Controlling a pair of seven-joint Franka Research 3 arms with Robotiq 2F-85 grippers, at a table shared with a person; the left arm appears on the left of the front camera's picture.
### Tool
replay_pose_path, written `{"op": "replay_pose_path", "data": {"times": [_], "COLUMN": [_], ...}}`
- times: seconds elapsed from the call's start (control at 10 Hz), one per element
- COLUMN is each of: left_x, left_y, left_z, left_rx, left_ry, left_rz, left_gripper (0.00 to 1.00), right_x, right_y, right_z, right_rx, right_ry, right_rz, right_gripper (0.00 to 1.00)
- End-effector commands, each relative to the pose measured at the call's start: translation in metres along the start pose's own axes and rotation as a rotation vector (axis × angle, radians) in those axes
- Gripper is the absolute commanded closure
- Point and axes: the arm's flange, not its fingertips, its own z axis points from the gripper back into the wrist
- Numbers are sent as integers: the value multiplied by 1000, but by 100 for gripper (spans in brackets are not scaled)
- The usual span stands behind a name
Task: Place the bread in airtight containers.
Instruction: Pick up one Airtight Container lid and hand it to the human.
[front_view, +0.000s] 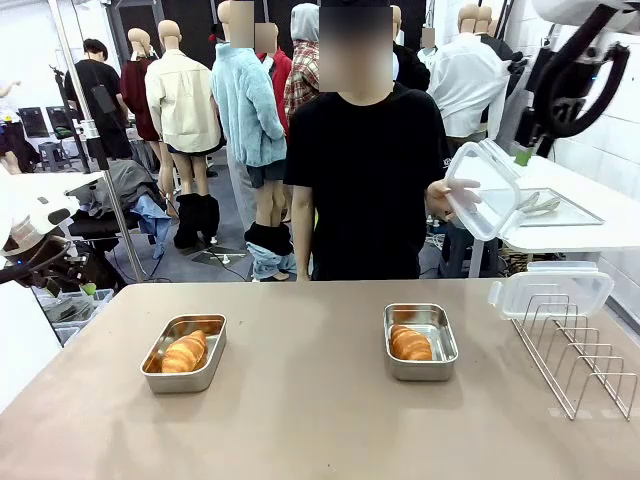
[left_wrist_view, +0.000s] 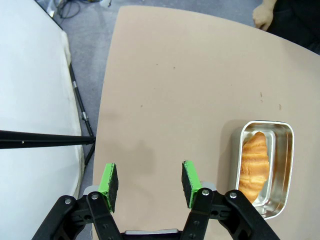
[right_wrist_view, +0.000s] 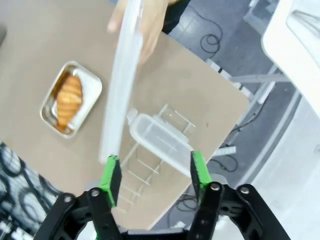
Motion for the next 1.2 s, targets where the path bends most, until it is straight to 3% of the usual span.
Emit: {"op": "replay_pose_path", "data": {"times": [0.0, 0.1, 0.4, 0.5, 0.6, 0.7, 1.1], "left_x": [0, 0, 0, 0, 0, 0, 0], "left_y": [0, 0, 0, 0, 0, 0, 0], "left_z": [1, 1, 1, 1, 1, 1, 1], "left_rx": [15, 15, 15, 15, 15, 15, 15], "left_ry": [-2, -2, -2, -2, -2, -2, -2], "left_rz": [10, 10, 10, 10, 10, 10, 10], "left_gripper": [33, 33, 33, 33, 33, 33, 33], "right_x": [-39, -56, -76, -74, -68, -74, -74], "right_y": [5, 6, -6, -15, -28, -8, -8], "right_z": [-12, -15, -37, -50, -61, -37, -37], "right_rx": [5, 17, -29, 19, 69, 20, 20], "right_ry": [38, 107, 97, 141, 185, 132, 132], "right_rz": [151, 204, 416, 442, 384, 395, 395], "right_gripper": [0, 0, 0, 0, 0, 0, 0]}}
